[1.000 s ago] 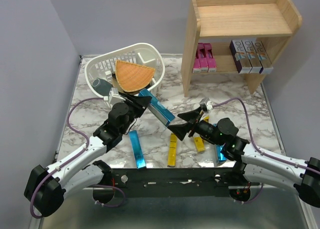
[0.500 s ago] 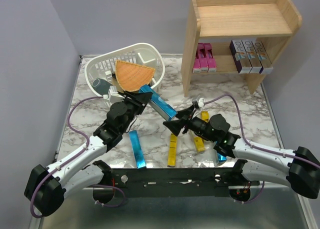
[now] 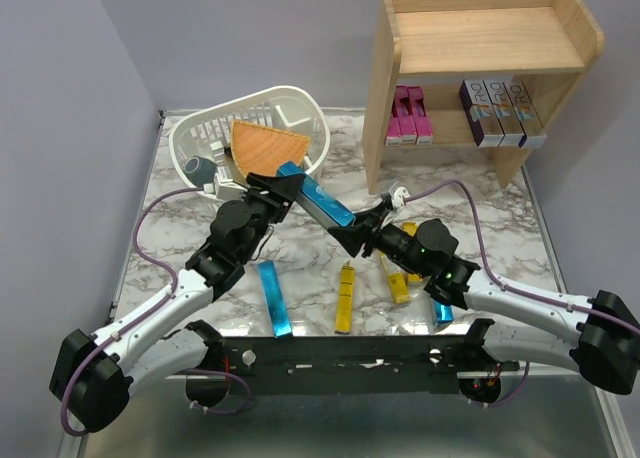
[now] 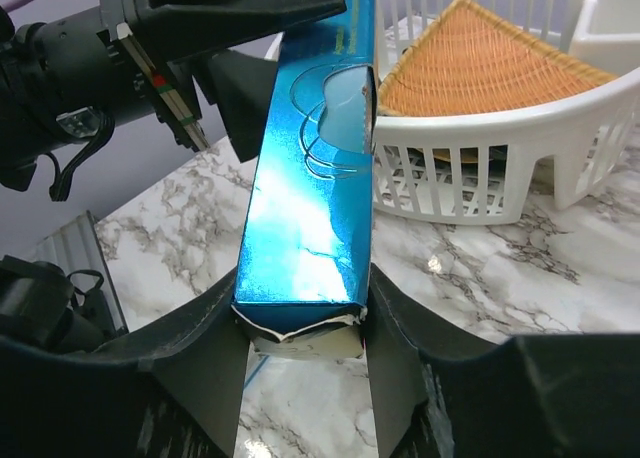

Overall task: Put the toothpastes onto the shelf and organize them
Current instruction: Pick up the toothpaste from the center of the board, then place the toothpaste on the shelf.

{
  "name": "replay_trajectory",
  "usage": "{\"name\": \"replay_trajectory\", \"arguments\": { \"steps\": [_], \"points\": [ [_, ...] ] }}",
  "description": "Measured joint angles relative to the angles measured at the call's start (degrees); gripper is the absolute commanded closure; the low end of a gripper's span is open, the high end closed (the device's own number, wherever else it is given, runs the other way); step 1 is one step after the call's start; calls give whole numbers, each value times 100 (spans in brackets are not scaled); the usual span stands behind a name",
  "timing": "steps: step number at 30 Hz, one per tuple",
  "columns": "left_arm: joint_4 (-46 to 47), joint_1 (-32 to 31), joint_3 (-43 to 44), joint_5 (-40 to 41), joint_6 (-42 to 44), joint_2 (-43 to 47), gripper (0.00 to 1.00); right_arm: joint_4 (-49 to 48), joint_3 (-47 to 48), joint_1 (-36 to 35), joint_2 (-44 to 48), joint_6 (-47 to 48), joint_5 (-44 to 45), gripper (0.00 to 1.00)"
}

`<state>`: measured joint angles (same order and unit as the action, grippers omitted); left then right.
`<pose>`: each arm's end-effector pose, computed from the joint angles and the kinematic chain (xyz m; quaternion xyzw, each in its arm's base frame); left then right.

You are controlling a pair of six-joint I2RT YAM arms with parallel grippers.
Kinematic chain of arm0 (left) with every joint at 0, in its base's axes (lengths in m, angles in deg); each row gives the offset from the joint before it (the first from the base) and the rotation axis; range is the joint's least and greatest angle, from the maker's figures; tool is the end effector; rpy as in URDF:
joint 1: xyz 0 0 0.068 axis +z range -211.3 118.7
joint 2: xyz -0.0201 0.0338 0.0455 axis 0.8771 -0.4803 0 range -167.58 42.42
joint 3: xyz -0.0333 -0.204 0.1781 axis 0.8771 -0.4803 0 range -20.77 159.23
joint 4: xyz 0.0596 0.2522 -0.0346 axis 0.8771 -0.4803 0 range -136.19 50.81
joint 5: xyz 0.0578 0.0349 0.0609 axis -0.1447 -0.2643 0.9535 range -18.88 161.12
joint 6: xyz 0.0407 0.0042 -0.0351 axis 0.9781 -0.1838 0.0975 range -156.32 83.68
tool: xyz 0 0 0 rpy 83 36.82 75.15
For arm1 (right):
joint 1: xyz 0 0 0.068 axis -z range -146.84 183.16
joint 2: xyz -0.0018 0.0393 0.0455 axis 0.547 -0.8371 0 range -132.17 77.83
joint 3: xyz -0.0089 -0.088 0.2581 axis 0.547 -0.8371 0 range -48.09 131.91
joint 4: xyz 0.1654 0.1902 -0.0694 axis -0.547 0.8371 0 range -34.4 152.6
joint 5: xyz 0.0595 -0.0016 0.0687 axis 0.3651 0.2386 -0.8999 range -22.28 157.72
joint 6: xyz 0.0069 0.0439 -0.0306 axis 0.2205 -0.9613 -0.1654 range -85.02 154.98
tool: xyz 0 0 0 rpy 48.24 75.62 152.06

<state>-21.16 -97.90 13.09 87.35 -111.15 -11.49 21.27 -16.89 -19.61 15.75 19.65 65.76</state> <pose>0.1852 -0.1251 0.2954 -0.3258 0.6409 -0.5108 0.4712 0.1484 0.1973 0.2792 -0.2317 0.6452 0.4173 0.5966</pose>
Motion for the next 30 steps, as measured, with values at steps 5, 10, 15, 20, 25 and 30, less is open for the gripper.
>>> {"name": "replay_trajectory", "arguments": {
  "steps": [5,10,15,20,25,30],
  "points": [
    [-188,-17,140,35,382,144,1,560,192,-2,341,186,232,63],
    [-1034,31,807,291,1178,452,1,1294,605,-4,669,627,647,65],
    [-2068,175,2026,968,2468,785,1,2068,1143,-4,984,1351,1226,66],
    [-2684,216,2830,1770,3748,951,1,2452,1945,-4,990,2212,1759,66],
    [-2494,295,2380,2481,4913,1320,1,2398,3051,4,726,3410,2260,66],
    [-2461,562,1794,2680,5530,1276,1,2192,4232,249,177,4559,2485,66]
  ]
}}
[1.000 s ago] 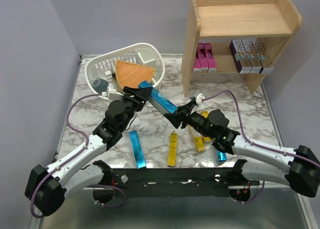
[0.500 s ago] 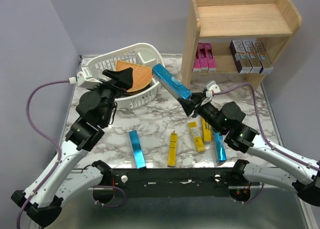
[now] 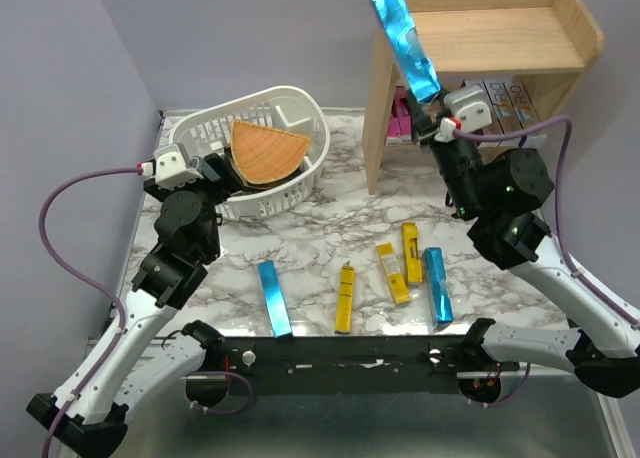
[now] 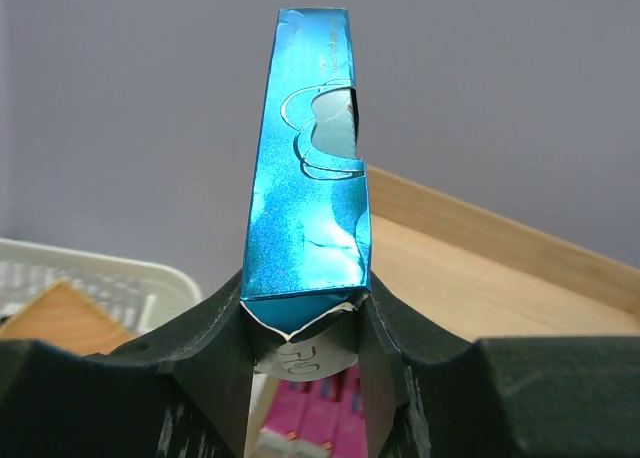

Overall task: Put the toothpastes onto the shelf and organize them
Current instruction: Place the toothpaste on the shelf.

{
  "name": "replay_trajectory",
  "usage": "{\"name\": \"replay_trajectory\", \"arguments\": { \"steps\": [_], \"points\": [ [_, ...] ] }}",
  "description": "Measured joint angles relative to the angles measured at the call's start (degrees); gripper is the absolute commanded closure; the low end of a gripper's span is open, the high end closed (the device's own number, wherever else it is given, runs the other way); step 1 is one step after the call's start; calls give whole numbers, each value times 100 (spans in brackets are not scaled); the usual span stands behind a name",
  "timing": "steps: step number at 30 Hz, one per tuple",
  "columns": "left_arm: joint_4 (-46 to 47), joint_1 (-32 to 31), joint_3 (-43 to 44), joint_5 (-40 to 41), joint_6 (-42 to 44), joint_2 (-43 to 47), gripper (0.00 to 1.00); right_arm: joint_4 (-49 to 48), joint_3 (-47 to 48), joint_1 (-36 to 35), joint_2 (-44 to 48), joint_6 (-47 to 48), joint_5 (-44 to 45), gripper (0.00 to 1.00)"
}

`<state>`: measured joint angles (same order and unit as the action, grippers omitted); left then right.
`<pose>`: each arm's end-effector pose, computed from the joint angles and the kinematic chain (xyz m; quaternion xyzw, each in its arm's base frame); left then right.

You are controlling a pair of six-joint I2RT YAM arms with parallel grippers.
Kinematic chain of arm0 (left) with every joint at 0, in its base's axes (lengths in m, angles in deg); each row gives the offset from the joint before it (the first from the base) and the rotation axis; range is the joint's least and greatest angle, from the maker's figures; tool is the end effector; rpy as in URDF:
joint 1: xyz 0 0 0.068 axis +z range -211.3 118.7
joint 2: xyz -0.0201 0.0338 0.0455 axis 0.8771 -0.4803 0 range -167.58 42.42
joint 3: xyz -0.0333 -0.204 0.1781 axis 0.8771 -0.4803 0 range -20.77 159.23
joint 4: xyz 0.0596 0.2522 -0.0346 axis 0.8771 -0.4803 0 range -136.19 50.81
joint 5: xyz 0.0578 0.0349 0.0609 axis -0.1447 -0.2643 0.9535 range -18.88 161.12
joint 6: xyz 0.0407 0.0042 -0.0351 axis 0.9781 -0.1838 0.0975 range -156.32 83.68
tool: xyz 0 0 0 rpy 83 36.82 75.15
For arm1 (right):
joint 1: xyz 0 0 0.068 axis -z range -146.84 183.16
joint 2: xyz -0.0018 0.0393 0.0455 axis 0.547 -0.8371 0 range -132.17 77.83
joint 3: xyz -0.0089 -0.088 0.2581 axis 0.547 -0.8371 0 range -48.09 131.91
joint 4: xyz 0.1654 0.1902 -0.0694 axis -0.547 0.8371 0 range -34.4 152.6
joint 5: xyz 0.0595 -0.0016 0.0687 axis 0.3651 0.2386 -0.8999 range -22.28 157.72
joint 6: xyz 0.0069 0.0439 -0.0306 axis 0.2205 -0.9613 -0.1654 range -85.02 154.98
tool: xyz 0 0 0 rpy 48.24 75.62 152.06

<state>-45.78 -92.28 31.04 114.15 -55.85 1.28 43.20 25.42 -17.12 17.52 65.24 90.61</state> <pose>0.1416 -0.0566 0.3987 -0.2038 0.6576 -0.0644 0.7224 0.1451 0.1530 0.5034 -0.2094 0.5071 0.0400 0.8351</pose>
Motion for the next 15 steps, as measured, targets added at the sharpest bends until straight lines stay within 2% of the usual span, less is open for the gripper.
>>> {"name": "replay_trajectory", "arguments": {
  "steps": [6,11,15],
  "points": [
    [13,109,-96,-4,315,-96,1,-13,1217,883,-852,1150,155,65],
    [118,210,-96,-7,450,-9,1,68,1473,1384,-1342,2002,234,64],
    [160,232,-96,-9,514,0,1,164,1471,1471,-1770,2761,356,62]
  ]
}}
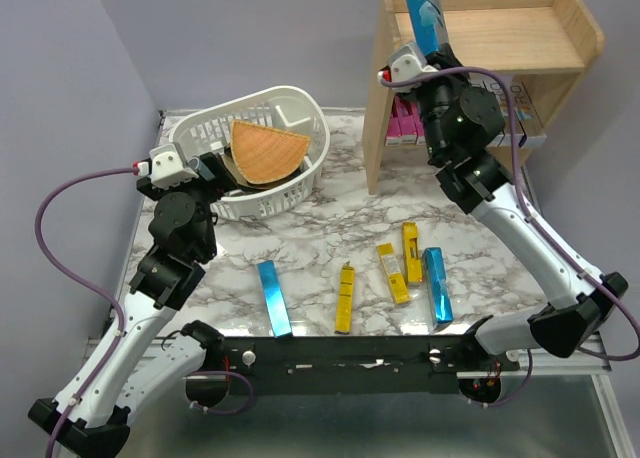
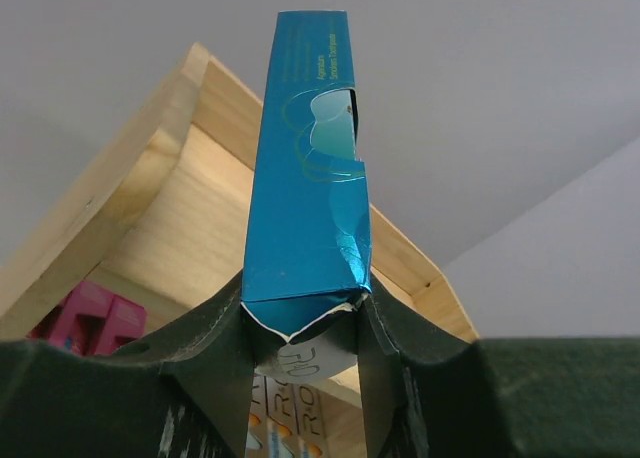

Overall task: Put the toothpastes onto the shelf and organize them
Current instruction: Place the toothpaste on the shelf.

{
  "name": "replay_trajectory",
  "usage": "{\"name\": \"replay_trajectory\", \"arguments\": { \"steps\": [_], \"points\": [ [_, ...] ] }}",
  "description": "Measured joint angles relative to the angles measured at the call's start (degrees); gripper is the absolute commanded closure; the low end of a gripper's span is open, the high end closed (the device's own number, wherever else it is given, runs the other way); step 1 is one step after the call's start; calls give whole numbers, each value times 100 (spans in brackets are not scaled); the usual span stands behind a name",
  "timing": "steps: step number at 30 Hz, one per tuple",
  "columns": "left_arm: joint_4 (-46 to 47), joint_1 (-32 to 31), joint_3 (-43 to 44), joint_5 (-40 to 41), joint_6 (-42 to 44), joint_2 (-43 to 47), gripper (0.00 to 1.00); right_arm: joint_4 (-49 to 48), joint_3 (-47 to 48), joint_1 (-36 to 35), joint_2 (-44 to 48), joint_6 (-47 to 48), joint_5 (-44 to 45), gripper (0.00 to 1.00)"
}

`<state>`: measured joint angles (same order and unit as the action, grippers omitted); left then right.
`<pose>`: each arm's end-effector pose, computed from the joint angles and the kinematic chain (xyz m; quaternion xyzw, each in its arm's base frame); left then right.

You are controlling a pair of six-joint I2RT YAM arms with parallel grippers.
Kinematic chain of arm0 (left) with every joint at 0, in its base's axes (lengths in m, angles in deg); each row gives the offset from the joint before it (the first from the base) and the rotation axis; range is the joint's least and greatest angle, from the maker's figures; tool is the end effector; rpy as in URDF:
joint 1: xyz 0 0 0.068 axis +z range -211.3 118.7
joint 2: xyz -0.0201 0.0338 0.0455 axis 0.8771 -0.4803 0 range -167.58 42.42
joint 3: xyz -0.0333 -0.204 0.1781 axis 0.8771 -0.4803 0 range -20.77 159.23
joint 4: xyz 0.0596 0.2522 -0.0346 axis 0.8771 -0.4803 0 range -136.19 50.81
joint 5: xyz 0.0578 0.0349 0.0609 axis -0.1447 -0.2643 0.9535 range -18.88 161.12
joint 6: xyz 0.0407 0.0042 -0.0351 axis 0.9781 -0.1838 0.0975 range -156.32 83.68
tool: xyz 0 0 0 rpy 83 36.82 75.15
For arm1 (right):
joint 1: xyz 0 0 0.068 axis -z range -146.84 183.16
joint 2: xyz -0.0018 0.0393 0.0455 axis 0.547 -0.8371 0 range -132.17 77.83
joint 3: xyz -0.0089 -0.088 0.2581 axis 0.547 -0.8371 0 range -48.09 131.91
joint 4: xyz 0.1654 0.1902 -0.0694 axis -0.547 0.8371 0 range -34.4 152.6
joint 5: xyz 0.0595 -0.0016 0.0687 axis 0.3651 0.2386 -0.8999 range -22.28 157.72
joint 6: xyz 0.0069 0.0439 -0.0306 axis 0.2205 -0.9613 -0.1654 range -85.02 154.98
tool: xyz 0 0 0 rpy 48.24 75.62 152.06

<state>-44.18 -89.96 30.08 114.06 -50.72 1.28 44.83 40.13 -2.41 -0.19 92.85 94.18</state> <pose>0.1452 -0.0517 0.3959 -0.1889 0.6589 -0.0205 0.7278 0.2489 0.1585 0.5121 -0.2723 0.5155 -0.2823 0.7619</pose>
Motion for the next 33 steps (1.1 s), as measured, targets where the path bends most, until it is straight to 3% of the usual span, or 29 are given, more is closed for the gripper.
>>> {"name": "replay_trajectory", "arguments": {
  "steps": [4,11,15,24,33],
  "points": [
    [24,17,0,-7,28,0,1,170,-13,7,-339,577,68,58],
    [59,55,-15,-15,70,2,1,640,26,35,-485,979,157,35],
    [66,57,-22,-44,76,2,1,942,151,33,-485,909,87,29],
    [66,85,-42,-116,87,0,1,1475,319,33,-428,435,-260,1],
    [66,85,-42,-166,87,0,1,2114,776,33,22,-723,-713,0]
  ]
}}
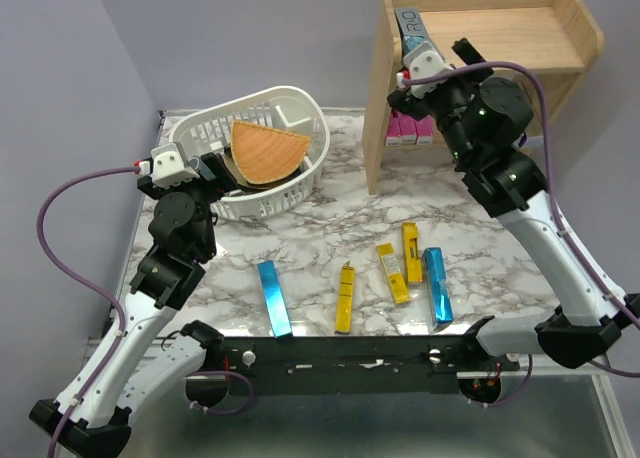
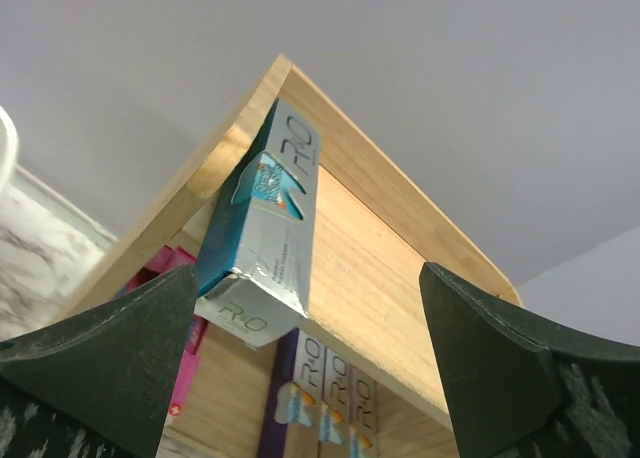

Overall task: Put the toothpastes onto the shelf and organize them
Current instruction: Place the toothpaste on the shelf.

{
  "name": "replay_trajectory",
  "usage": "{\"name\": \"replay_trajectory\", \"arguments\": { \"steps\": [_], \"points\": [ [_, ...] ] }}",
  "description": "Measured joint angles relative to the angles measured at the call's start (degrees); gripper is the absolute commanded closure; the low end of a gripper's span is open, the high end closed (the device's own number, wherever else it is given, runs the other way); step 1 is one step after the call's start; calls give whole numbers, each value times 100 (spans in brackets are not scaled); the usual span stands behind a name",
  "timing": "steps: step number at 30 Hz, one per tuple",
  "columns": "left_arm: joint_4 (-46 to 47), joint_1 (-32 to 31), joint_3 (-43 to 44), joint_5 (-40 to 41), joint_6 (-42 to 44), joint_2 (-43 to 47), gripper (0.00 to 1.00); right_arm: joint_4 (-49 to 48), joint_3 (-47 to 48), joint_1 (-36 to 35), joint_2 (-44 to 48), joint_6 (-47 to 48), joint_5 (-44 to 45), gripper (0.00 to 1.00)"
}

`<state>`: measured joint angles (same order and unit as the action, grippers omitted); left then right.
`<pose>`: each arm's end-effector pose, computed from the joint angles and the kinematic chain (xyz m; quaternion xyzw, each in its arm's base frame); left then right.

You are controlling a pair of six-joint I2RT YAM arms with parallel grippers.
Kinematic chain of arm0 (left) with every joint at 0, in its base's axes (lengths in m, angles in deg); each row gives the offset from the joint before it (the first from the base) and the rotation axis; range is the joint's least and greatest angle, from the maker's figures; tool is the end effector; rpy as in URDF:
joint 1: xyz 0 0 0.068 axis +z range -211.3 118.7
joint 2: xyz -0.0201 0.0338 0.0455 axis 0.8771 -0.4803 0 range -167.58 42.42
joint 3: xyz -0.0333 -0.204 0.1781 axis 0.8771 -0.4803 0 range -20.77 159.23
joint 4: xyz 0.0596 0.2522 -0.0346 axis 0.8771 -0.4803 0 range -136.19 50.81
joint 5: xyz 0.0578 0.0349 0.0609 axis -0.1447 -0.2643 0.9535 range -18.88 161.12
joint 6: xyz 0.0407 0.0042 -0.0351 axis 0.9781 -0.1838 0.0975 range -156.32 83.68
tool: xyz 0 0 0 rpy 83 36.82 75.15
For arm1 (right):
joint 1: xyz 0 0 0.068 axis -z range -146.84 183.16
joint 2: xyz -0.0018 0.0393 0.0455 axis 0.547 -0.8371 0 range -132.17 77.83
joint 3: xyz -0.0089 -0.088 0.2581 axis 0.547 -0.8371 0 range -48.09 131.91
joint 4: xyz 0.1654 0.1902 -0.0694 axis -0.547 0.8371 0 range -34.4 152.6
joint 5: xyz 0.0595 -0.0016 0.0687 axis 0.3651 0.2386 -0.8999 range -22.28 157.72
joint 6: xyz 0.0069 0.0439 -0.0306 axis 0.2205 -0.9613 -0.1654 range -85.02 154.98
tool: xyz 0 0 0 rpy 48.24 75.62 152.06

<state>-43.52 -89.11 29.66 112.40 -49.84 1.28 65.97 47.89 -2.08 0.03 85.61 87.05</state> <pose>0.1468 -0.0508 0.3947 -0.1791 0.6599 -0.0204 0.7294 0.2395 0.1548 0.5196 -0.3487 0.5606 -0.2088 0.7215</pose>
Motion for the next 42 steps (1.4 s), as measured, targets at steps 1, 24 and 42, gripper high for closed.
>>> {"name": "replay_trajectory", "arguments": {
  "steps": [1,24,42],
  "points": [
    [0,2,0,-2,0,0,1,20,2,0,114,-142,-57,0],
    [-2,39,0,-85,0,-37,1,-579,-160,671,109,-4588,-404,19],
    [0,44,-2,-94,0,-37,1,-581,-144,1016,-501,-5626,-684,49]
  ]
}}
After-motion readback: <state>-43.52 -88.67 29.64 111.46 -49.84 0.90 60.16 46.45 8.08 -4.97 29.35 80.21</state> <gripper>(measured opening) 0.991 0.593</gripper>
